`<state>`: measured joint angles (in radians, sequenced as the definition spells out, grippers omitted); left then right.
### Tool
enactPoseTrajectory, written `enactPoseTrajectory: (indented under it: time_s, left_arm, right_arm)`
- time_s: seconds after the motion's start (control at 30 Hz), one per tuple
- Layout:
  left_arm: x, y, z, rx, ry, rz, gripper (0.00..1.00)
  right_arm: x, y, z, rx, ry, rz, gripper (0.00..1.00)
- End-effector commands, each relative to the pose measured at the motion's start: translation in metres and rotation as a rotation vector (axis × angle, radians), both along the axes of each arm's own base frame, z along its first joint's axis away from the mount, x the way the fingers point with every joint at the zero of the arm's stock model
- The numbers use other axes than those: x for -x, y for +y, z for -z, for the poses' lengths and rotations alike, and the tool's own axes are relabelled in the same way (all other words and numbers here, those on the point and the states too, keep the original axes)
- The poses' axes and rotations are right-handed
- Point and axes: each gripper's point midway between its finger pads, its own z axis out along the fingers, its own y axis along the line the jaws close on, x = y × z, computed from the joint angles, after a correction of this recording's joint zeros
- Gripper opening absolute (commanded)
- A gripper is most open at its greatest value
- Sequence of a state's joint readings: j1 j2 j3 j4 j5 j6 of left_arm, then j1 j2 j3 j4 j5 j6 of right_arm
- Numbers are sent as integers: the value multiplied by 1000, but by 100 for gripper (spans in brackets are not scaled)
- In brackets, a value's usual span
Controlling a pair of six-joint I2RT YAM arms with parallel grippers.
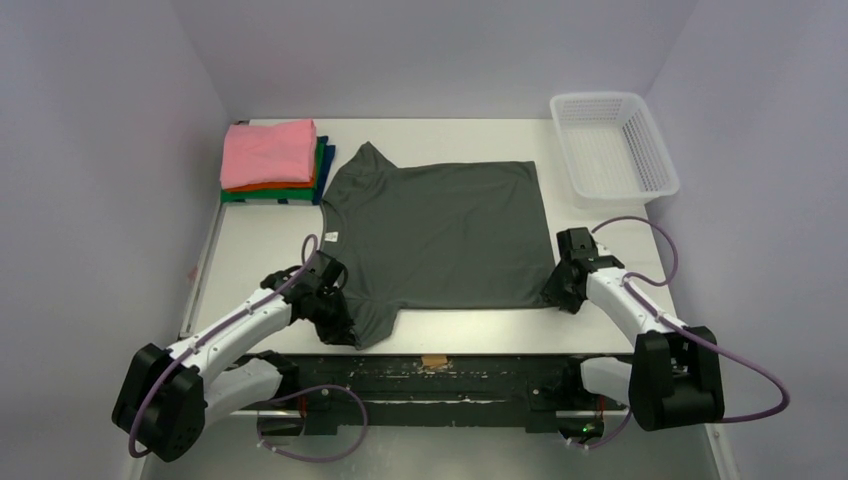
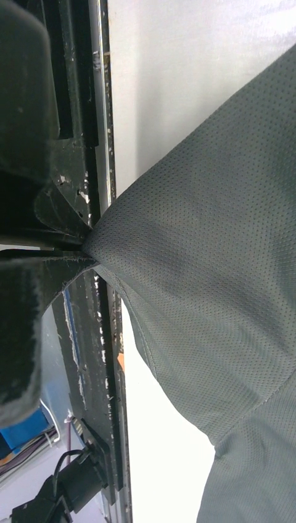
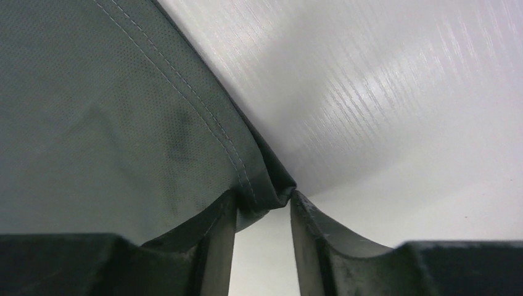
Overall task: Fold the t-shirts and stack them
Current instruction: Grab the side of the flattened tshirt closest away from the robot with both arms, then fold the flattened tshirt in 1/3 of the way
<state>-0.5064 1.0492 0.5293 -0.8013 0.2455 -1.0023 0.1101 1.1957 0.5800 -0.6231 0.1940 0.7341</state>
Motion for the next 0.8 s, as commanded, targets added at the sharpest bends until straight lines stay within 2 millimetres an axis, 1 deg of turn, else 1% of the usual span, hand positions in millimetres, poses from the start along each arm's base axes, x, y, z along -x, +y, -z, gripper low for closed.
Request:
enactPoseTrajectory:
  time_s: [0.0,0.03,0.1,0.2,0.23,0.37,0.47,0.53,0.63,0.77]
  left_arm:
    - [-4,-14,-16,84,-32,33,0]
    - [-4,-14,-17,87,-38,33,0]
    - [-6,-16,-22,105,-64,38,0]
    - [-11,-23,-34,146,-101,60,0]
    - [-14,-25,-39,156,-115,69,0]
    - [-32,-34,-58,171,-172,113,0]
    - [-50,-43,-73,186,-221,136,0]
    - [-61,-46,-80,184,-233,134,0]
    - [-77,-47,-83,182,-223,112,0]
    - [-101,-46,-84,206,-203,56,0]
  right_arm:
    - [-6,3,5,-24,-38,27,29]
    - [-7,2,6,-22,-39,27,21]
    - [-8,1,6,-13,-41,28,11]
    - [-15,-1,0,4,-53,13,2]
    - [-17,-1,-3,5,-59,4,0]
    - [-29,3,-21,-4,-78,-45,0]
    - [-40,8,-33,-19,-81,-72,0]
    - [-49,11,-40,-32,-85,-89,0]
    - [-70,16,-54,-45,-113,-112,0]
    - [-93,18,-67,-56,-142,-131,0]
